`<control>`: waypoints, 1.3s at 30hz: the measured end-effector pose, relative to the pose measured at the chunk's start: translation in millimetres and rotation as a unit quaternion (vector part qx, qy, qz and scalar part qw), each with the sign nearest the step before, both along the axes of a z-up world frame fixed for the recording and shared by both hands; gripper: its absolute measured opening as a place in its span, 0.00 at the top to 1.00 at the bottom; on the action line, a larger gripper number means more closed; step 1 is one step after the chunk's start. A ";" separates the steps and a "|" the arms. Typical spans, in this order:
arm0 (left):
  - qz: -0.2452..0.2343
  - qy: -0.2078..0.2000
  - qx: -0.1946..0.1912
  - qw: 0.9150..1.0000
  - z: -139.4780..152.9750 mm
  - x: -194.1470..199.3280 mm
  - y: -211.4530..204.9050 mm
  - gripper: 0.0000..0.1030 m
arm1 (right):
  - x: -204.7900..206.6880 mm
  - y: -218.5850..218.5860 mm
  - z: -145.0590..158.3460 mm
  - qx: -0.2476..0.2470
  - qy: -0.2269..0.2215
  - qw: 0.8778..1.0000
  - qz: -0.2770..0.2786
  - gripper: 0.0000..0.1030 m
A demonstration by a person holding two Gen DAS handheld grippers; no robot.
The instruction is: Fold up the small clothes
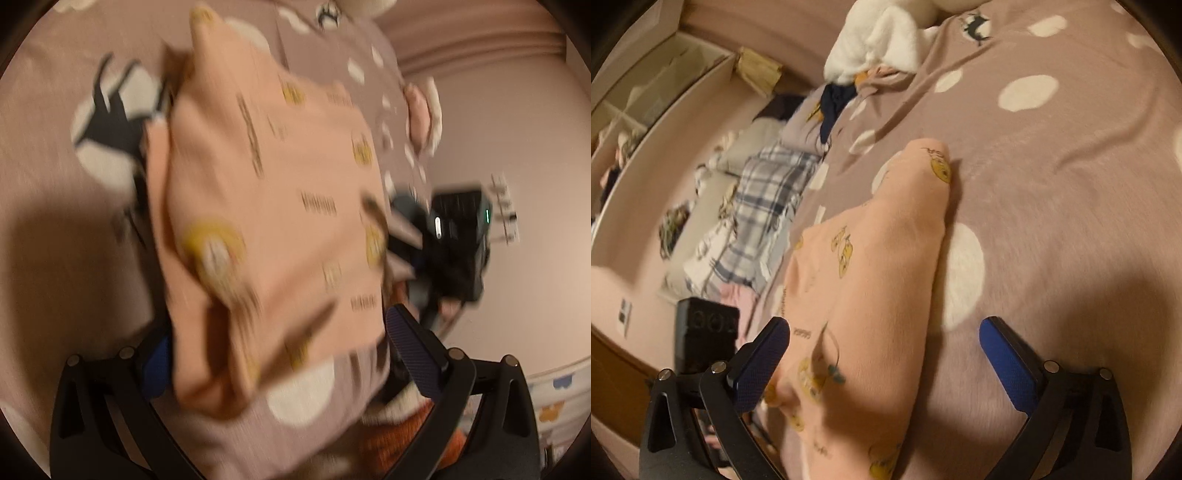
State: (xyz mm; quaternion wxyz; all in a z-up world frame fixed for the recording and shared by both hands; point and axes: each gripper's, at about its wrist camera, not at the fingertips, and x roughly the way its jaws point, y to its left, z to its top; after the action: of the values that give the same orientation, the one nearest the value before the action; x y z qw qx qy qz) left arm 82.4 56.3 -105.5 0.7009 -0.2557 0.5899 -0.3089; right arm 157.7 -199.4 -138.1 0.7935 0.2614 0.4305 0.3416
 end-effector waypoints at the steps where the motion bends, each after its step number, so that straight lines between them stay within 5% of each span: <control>1: -0.005 0.003 0.006 1.000 -0.3 -5.4 -1.3 0.02 | 3.5 0.8 0.9 0.004 0.000 1.000 0.000 0.01; 5: -0.015 -0.027 0.002 1.000 -2.6 -8.2 -5.2 0.01 | 14.7 -0.4 -1.8 0.020 0.006 1.000 -0.005 0.01; 11: 0.081 0.014 -0.123 0.989 -16.3 27.2 17.5 0.01 | 14.2 6.9 -1.1 -0.003 -0.009 1.000 -0.013 0.00; 15: 0.084 -0.006 -0.129 0.988 -13.7 39.1 3.2 0.01 | 15.9 4.0 -1.3 0.008 -0.005 1.000 -0.013 0.00; 18: 0.069 -0.019 -0.096 0.993 -9.5 45.0 -13.0 0.02 | 16.0 7.0 -0.9 0.019 -0.002 1.000 0.001 0.00; 20: 0.047 -0.025 -0.060 0.997 -7.2 45.7 -21.9 0.07 | 15.7 11.6 -1.3 0.035 0.001 0.999 0.010 0.10; 24: 0.081 0.000 -0.034 0.996 -15.5 44.0 -9.0 0.54 | 20.1 12.4 -9.1 0.013 0.023 1.000 -0.005 0.47; 27: 0.099 0.024 -0.035 0.994 -23.7 44.4 1.8 0.69 | 23.4 3.7 -15.7 0.025 0.041 0.999 -0.016 0.64; 32: 0.105 -0.019 0.040 0.994 -5.8 37.2 -15.7 0.74 | 13.3 12.5 -6.9 -0.024 0.013 0.999 -0.034 0.74; 39: 0.123 -0.079 0.082 0.986 19.4 29.6 -35.8 0.75 | 7.2 9.1 7.1 -0.044 -0.008 0.998 -0.048 0.77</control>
State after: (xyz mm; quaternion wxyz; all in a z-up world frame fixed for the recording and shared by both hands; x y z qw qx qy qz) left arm 112.0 20.5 -86.1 0.7967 -0.2422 0.5201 -0.1902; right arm 164.9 -190.3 -131.0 0.8231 0.2443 0.4256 0.2857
